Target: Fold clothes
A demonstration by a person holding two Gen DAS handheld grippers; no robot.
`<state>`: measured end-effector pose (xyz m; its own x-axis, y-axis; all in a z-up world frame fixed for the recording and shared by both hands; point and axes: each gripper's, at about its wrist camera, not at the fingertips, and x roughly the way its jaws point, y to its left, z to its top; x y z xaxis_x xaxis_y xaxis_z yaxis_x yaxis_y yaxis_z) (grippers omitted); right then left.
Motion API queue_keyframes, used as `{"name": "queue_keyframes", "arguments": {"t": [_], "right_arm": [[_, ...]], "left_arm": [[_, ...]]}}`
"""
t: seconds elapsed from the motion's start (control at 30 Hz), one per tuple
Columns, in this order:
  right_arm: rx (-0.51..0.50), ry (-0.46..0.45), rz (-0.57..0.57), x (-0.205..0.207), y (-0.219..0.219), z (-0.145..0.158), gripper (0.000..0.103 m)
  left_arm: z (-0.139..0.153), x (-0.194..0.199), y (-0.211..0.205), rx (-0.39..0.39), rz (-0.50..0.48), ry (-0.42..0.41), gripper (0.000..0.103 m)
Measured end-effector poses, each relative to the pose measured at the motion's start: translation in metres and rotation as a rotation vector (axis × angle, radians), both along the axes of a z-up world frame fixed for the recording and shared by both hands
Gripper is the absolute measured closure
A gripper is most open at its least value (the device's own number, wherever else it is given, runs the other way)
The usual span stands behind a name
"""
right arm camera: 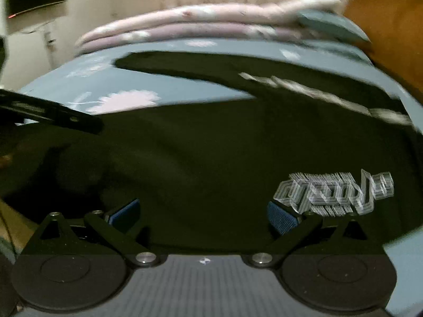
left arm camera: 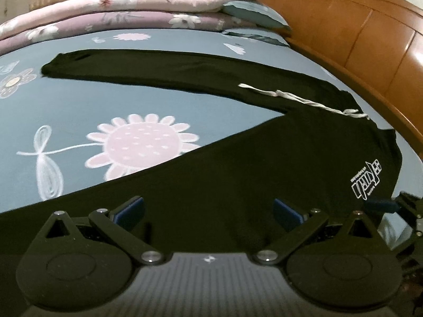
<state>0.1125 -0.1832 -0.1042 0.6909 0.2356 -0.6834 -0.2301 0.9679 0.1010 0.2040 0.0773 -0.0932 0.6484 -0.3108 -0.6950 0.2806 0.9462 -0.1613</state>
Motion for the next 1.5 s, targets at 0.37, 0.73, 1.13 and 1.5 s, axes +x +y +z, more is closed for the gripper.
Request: {"name": "queue_keyframes", "arguments": {"t": [0.37, 0.73, 1.13, 1.5], "right_arm": [[0.053, -0.029, -0.134, 0.007, -0.057, 0.021, 0.0], [-0.032, -0.11, -0.167, 0.051, -0.082, 0.039, 0.002], [-0.194, -0.148, -0.053, 0.138, -0.067, 0.067, 0.045], [-0.467, -0.13, 0.231, 0.246, -0.015, 0.046, 0.064]], "left_arm": [[-0.001, 0.027, -0.071, -0.016, -0.14, 0.02, 0.001], [-0.009, 0.048, -0.085, -0.024, -0.138, 0.043, 0.001], [-0.012, 0.064, -0.078, -0.029, -0.12, 0.051, 0.001], [-0.017, 0.079, -0.078, -0.035, -0.122, 0.07, 0.001]]}}
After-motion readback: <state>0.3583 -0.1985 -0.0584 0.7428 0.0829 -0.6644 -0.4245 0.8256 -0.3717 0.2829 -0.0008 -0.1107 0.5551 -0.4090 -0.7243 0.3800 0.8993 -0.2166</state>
